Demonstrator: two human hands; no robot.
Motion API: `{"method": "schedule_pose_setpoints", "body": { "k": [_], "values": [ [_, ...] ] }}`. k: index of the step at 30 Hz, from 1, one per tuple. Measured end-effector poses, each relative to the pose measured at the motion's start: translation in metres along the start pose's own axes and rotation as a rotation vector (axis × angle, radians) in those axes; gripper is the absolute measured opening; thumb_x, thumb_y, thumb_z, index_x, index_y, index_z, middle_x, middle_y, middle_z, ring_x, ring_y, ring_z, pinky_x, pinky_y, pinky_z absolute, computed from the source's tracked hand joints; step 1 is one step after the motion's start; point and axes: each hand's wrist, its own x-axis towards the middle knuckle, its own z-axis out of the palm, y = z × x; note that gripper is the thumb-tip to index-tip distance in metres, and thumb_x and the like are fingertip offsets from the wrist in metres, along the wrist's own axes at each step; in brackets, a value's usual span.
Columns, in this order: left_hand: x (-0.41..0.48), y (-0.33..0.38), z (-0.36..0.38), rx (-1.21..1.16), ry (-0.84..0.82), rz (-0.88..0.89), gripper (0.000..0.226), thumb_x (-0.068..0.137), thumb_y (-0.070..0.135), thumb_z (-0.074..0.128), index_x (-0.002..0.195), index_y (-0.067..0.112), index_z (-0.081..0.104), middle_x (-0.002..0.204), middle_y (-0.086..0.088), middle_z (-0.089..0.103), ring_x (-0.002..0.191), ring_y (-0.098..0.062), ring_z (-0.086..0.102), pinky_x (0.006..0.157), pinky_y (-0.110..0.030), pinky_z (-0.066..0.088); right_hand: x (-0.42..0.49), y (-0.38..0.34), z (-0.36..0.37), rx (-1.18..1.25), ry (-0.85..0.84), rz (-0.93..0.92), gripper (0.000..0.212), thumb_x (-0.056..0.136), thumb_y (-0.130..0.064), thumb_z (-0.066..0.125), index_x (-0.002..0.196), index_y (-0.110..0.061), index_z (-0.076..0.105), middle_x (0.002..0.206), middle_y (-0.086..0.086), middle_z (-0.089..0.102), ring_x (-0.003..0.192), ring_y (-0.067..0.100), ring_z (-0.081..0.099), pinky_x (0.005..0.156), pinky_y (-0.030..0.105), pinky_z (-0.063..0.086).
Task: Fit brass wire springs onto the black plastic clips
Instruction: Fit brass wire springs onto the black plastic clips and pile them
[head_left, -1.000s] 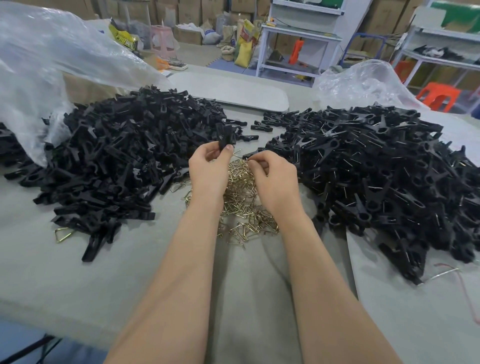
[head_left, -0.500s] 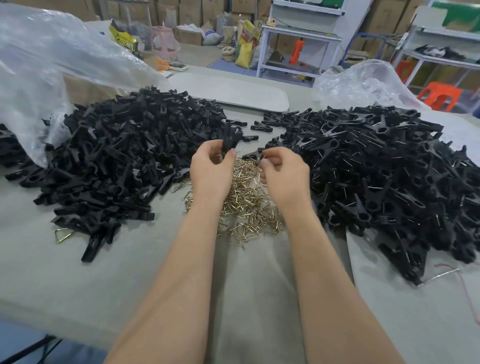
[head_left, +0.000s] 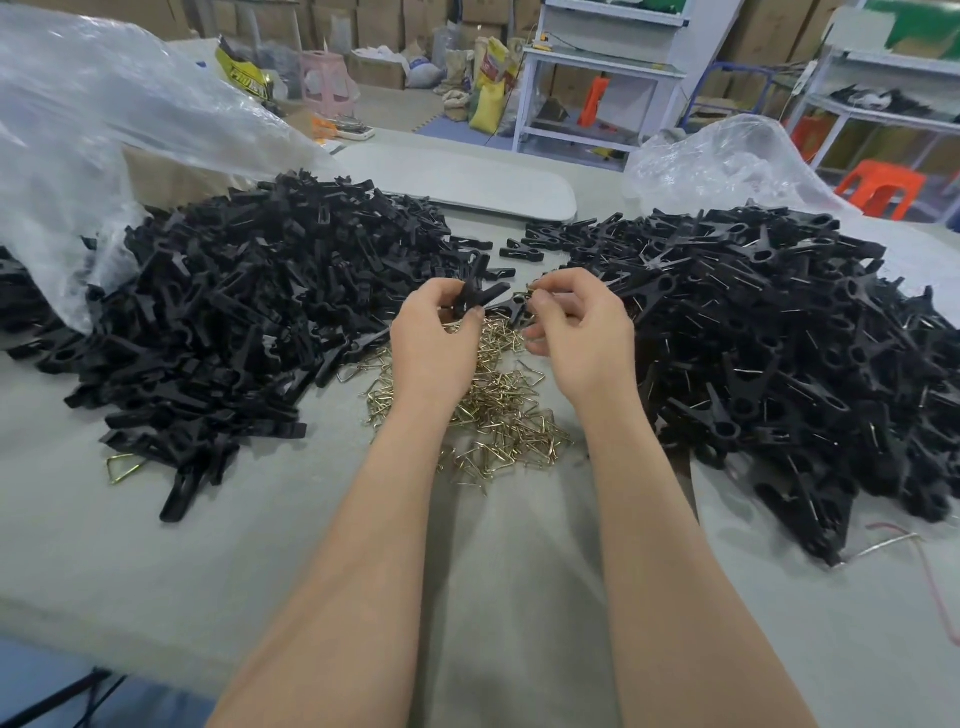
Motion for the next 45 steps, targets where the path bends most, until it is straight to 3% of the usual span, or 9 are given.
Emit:
{"method": "schedule_pose_setpoints", "body": {
  "k": [7,13,18,25,28,32,37,41,45],
  "values": [
    [-0.0003,0.0002,-0.0022,0.049,0.032,0.004,0.026,0.089,0.013,0.062,0.115,0.017,0.061,0.113,0.003,0.061,0.095,-0.007,0.052,0.087,-0.020,0.040,-0.0026,0.0009,0.0057,-0.327,-0.161,-0.039,0.030,0.097,-0.009,0.047,0.125,-0.016,0.054,0.097,0.000,0.071,0.078,0.015,0.062,0.082,0.035,0.052],
    [-0.0029,0.0002,-0.0012,0.158,0.037,0.073,0.024,0.090,0.011,0.059,0.113,0.017,0.061,0.106,0.008,0.052,0.093,-0.005,0.045,0.077,-0.011,0.029,-0.0023,-0.0032,0.0031,-0.224,0.056,-0.117,0.009,0.094,-0.008,0.055,0.097,-0.013,0.061,0.086,-0.004,0.065,0.085,0.018,0.065,0.084,0.038,0.053],
    [-0.0043,0.0009,-0.0006,0.224,0.027,0.125,0.026,0.090,0.009,0.058,0.115,0.015,0.060,0.111,0.005,0.052,0.095,-0.004,0.044,0.079,-0.012,0.029,-0.0007,-0.0042,0.0011,-0.056,0.055,-0.014,0.018,0.091,-0.008,0.058,0.083,-0.024,0.060,0.078,-0.003,0.064,0.077,0.020,0.067,0.080,0.038,0.056],
    [-0.0023,-0.0019,-0.0030,0.286,0.087,0.088,0.030,0.088,0.003,0.054,0.116,0.014,0.061,0.119,-0.002,0.055,0.109,-0.017,0.051,0.082,-0.016,0.032,0.0008,0.0001,0.0008,-0.486,-0.182,-0.066,0.008,0.095,-0.015,0.054,0.095,-0.020,0.061,0.082,-0.011,0.056,0.075,0.004,0.052,0.074,0.023,0.040],
    [-0.0017,-0.0031,-0.0039,0.315,0.099,0.075,0.030,0.090,0.004,0.054,0.118,0.013,0.060,0.119,-0.003,0.055,0.109,-0.019,0.052,0.083,-0.019,0.034,0.0008,-0.0012,0.0026,-0.418,-0.105,-0.050,0.013,0.096,-0.013,0.050,0.101,-0.016,0.062,0.093,0.005,0.060,0.087,0.022,0.060,0.082,0.038,0.051],
    [-0.0029,-0.0012,-0.0026,0.311,0.054,0.136,0.028,0.090,0.005,0.056,0.116,0.012,0.061,0.115,-0.002,0.057,0.104,-0.016,0.054,0.083,-0.018,0.036,0.0001,-0.0064,0.0000,-0.121,0.064,0.000,0.010,0.093,-0.009,0.056,0.093,-0.017,0.061,0.080,-0.003,0.061,0.079,0.021,0.065,0.079,0.040,0.056],
    [-0.0035,-0.0014,-0.0016,0.327,0.070,0.168,0.029,0.089,0.003,0.056,0.115,0.012,0.062,0.114,-0.001,0.058,0.103,-0.015,0.054,0.081,-0.016,0.033,0.0027,-0.0050,-0.0031,-0.261,0.006,-0.076,0.009,0.093,-0.016,0.059,0.089,-0.023,0.061,0.078,-0.016,0.057,0.073,-0.001,0.055,0.072,0.010,0.046],
    [-0.0026,-0.0037,-0.0028,0.365,0.105,0.141,0.031,0.089,0.003,0.055,0.118,0.012,0.061,0.119,-0.002,0.057,0.108,-0.019,0.053,0.082,-0.022,0.035,0.0010,0.0013,0.0028,-0.610,-0.281,-0.008,0.012,0.095,-0.020,0.055,0.100,-0.019,0.066,0.077,-0.011,0.053,0.067,0.002,0.047,0.073,0.024,0.041],
    [-0.0019,-0.0046,-0.0029,0.367,0.105,0.128,0.032,0.088,0.003,0.055,0.118,0.013,0.060,0.120,-0.003,0.056,0.109,-0.020,0.052,0.082,-0.023,0.036,0.0018,-0.0056,0.0035,-0.396,-0.031,-0.117,0.009,0.095,-0.016,0.054,0.096,-0.018,0.062,0.098,0.005,0.062,0.085,0.016,0.058,0.083,0.031,0.048]
  ]
}}
